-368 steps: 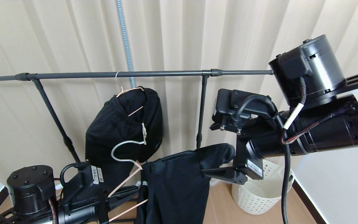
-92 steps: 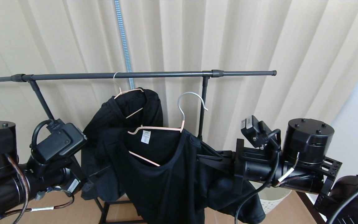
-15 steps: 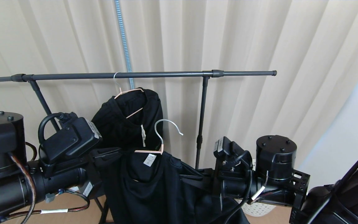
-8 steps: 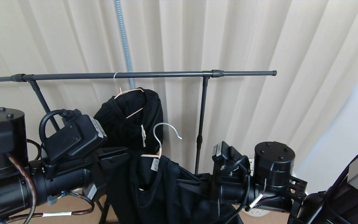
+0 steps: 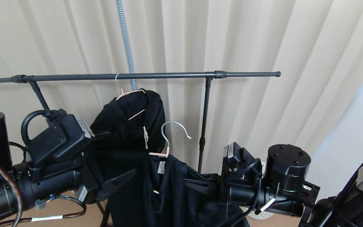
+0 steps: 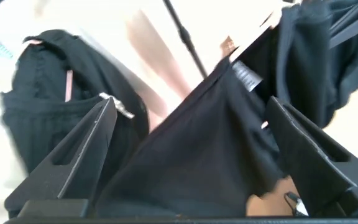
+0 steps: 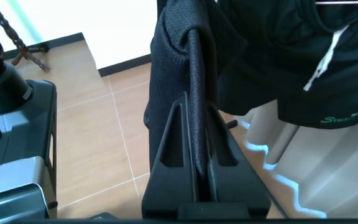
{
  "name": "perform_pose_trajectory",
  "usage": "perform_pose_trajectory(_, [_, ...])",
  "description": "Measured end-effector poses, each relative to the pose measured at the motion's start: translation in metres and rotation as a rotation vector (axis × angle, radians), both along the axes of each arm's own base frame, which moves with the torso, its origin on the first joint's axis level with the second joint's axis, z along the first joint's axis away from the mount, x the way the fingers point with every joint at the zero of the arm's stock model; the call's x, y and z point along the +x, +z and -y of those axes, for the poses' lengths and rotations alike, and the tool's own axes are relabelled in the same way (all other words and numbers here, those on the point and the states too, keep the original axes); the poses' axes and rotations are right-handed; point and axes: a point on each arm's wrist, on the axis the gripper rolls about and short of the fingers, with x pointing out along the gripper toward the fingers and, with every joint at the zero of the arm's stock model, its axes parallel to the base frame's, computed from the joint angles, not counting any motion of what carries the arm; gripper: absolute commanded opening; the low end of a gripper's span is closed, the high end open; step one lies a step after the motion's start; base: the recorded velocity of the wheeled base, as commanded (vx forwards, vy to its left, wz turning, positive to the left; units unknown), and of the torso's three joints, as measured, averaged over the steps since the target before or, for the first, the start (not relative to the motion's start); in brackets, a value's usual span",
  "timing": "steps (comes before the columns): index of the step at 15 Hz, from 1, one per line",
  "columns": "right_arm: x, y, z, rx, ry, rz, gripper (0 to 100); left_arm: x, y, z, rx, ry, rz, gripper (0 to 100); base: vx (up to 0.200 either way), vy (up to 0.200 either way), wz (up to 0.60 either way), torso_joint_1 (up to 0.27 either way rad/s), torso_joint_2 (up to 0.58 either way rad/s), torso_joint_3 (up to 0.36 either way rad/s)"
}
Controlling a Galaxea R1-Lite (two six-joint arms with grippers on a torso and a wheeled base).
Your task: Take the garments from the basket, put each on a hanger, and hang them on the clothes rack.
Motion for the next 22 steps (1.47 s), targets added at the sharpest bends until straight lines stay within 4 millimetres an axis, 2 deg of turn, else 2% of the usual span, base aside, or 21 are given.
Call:
perform_pose_trajectory(4, [-0.001,0.002,0.006,-0.038,-0.008,-0.007,0,0.004,-0.007,-0.032,-0.069,-0.044,-0.048,100,0.0,0.0,0.0,0.0,0.0,0.0])
perform_pose_trajectory(7, [-0.005,0.001,0.01,-0.128,0.006,-0.039,0,0.011,-0.017,-0.042,-0.107,-0.109,-0.107,100,0.0,0.0,0.0,0.0,0.0,0.0])
perform_pose_trajectory(8, [-0.008,0.002,0.012,-0.174,0.014,-0.062,0,0.015,-0.022,-0.04,-0.098,-0.128,-0.126,100,0.0,0.0,0.0,0.0,0.0,0.0])
perform_pose_trajectory(10, [-0.008,0.014,0.012,-0.159,0.016,-0.023,0,0.018,-0.035,-0.032,-0.07,-0.18,-0.17,100,0.0,0.0,0.0,0.0,0.0,0.0])
perform_pose_trajectory(14, [-0.009,0.021,0.013,-0.151,0.021,0.013,0,0.024,-0.052,-0.018,-0.035,-0.242,-0.24,100,0.0,0.0,0.0,0.0,0.0,0.0])
perform_pose_trajectory(19, [-0.015,0.019,0.011,-0.168,0.047,0.031,0,0.038,-0.047,-0.009,-0.045,-0.268,-0.17,100,0.0,0.0,0.0,0.0,0.0,0.0])
perform_pose_trajectory(22, [-0.02,0.016,0.009,-0.185,0.071,0.045,0,0.039,-0.044,-0.009,-0.048,-0.269,-0.154,100,0.0,0.0,0.0,0.0,0.0,0.0])
